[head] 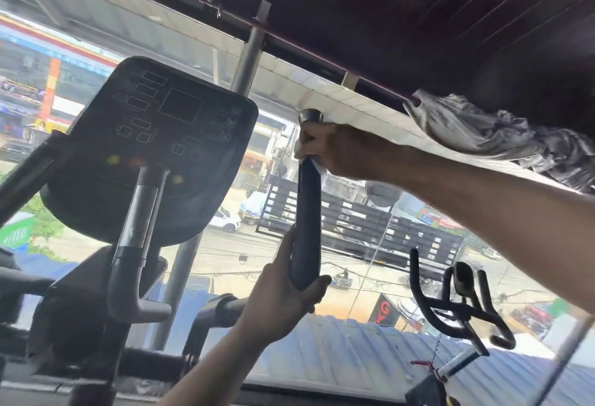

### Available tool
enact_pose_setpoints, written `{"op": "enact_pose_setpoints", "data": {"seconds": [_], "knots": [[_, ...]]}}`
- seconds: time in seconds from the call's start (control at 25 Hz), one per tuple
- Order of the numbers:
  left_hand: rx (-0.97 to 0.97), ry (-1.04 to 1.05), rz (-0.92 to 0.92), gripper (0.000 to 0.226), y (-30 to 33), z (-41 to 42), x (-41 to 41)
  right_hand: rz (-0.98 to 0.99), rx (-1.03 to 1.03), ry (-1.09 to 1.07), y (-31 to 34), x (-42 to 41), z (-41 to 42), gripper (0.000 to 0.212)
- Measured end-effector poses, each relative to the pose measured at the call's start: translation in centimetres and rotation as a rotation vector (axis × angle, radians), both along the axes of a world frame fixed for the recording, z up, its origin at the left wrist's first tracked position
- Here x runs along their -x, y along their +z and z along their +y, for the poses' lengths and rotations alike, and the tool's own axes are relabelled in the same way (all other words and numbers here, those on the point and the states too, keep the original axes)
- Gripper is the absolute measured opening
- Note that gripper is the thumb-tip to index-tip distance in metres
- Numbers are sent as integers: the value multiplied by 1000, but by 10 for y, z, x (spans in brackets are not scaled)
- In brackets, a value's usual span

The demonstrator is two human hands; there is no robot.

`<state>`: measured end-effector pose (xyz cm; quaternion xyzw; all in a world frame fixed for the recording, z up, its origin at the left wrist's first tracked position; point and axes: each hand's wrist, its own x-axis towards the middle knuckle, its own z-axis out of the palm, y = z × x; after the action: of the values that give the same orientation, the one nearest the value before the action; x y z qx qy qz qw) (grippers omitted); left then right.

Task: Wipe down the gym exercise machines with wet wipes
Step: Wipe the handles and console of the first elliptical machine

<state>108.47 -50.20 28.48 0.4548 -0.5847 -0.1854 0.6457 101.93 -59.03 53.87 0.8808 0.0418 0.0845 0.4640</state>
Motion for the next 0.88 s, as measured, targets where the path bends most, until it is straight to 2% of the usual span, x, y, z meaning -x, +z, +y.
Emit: {"op": "enact_pose_setpoints", "data": {"seconds": [0.12,0.2,0.4,0.52,0.64,0.76,0.88], "knots": [[-14,49,-36,99,-4,-2,1,-270,-186,-59,17,-16,-12,23],[-4,48,-62,101,-4,0,0,-370,-234,-65,-2,-12,-8,23],[-3,96,-85,98,-5,-3,0,-398,-355,68,-80,38,22,22],[-16,103,-71,95,-3,1,2,-388,-317,105,-67,37,8,20],[-39,102,-52,92,-2,2,0,-510,-293,108,-37,9,-11,22],[-48,88,-32,89,0,5,0,-699,-434,116,-40,0,-13,22],[-11,97,-17,76,2,8,8,-774,-631,215,-85,27,-8,23]]}}
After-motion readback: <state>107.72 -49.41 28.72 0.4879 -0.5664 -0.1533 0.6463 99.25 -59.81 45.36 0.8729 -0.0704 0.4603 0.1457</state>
